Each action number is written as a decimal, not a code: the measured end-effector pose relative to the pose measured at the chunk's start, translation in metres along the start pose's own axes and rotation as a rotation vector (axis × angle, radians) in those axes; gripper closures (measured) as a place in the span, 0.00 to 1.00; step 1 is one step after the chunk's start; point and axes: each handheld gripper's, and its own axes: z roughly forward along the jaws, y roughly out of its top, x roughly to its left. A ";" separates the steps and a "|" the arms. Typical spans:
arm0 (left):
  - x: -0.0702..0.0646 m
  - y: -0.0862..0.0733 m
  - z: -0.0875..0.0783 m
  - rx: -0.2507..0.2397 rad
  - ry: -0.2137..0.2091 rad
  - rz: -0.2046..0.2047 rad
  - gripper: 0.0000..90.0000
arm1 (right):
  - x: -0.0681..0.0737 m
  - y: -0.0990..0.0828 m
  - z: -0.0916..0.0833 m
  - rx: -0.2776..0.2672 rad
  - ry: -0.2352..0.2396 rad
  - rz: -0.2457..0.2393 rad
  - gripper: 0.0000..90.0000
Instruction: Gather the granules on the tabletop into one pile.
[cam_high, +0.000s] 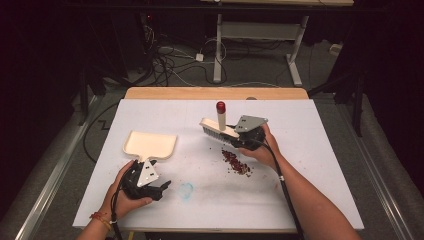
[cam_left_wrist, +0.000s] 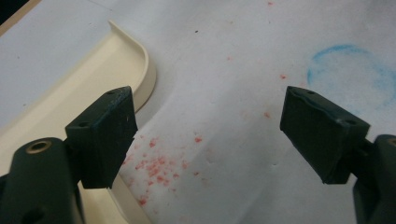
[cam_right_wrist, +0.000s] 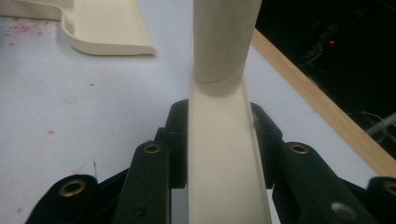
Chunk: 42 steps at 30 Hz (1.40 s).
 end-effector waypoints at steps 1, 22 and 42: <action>0.000 0.000 0.000 -0.001 -0.002 -0.003 0.20 | 0.000 0.000 0.000 0.000 0.000 0.000 0.75; -0.003 0.000 0.000 -0.002 -0.019 0.008 0.20 | 0.002 -0.018 -0.018 0.049 0.245 -0.126 0.75; -0.004 0.002 0.000 -0.001 -0.020 0.020 0.20 | -0.020 -0.020 -0.051 -0.007 0.041 -0.060 0.75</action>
